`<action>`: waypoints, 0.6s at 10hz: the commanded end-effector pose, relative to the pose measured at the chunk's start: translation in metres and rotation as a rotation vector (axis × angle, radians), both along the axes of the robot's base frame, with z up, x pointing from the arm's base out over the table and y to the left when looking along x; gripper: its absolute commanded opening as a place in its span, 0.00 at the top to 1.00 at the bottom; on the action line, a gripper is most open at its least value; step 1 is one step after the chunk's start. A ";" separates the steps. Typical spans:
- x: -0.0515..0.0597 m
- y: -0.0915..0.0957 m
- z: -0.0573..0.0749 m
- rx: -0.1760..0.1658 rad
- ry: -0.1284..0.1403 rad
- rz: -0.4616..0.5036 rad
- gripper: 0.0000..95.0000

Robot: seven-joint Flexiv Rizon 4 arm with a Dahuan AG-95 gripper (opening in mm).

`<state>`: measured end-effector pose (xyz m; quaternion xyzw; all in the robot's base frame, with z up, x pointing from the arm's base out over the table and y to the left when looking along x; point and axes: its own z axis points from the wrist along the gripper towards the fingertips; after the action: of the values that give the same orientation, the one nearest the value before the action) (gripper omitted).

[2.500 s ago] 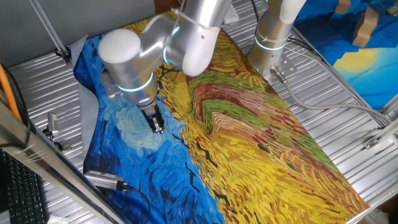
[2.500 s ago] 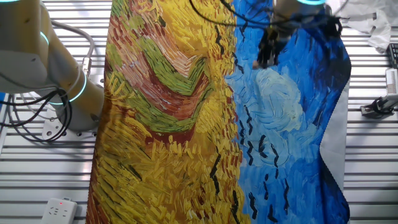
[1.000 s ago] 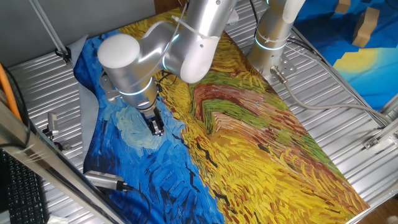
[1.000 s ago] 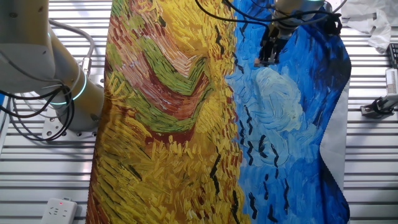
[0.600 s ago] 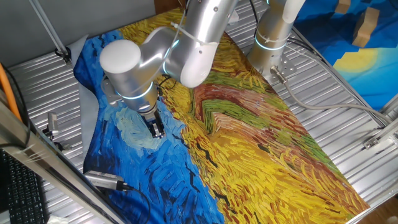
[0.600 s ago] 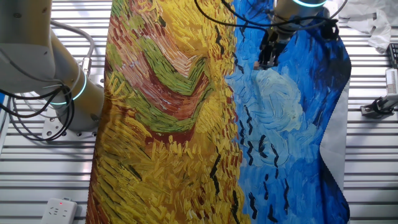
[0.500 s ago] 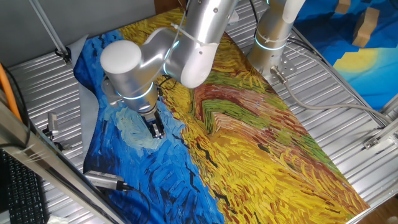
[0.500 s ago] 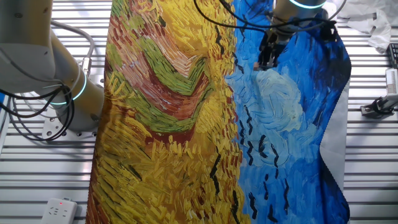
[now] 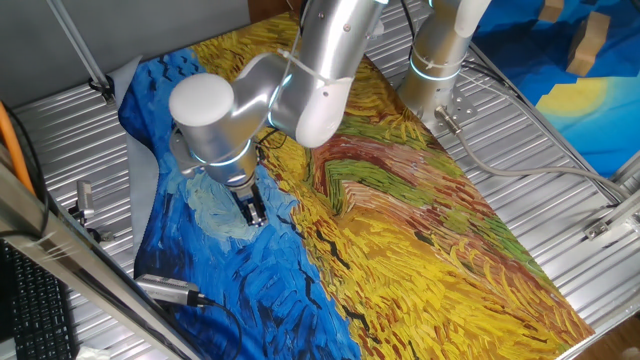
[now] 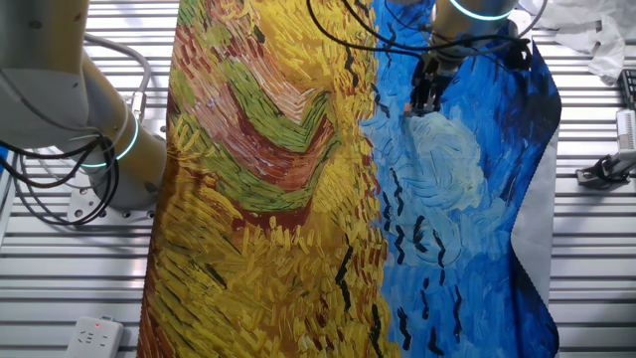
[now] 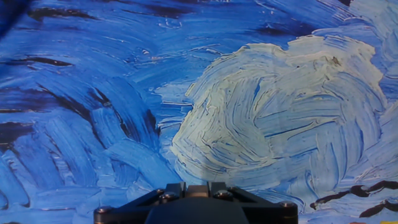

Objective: Pick up the small block on the left and move it to the right

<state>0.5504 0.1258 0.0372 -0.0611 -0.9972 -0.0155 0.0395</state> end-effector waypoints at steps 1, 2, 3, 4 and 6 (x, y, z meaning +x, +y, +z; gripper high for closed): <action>0.000 0.000 0.001 -0.001 0.000 -0.001 1.00; 0.000 0.000 0.000 -0.001 0.000 -0.002 1.00; 0.000 0.000 -0.001 -0.001 -0.001 -0.002 1.00; -0.001 0.000 -0.003 -0.003 -0.001 -0.002 1.00; -0.001 0.001 -0.007 -0.004 -0.006 -0.001 1.00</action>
<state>0.5505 0.1269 0.0289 -0.0614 -0.9974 -0.0138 0.0357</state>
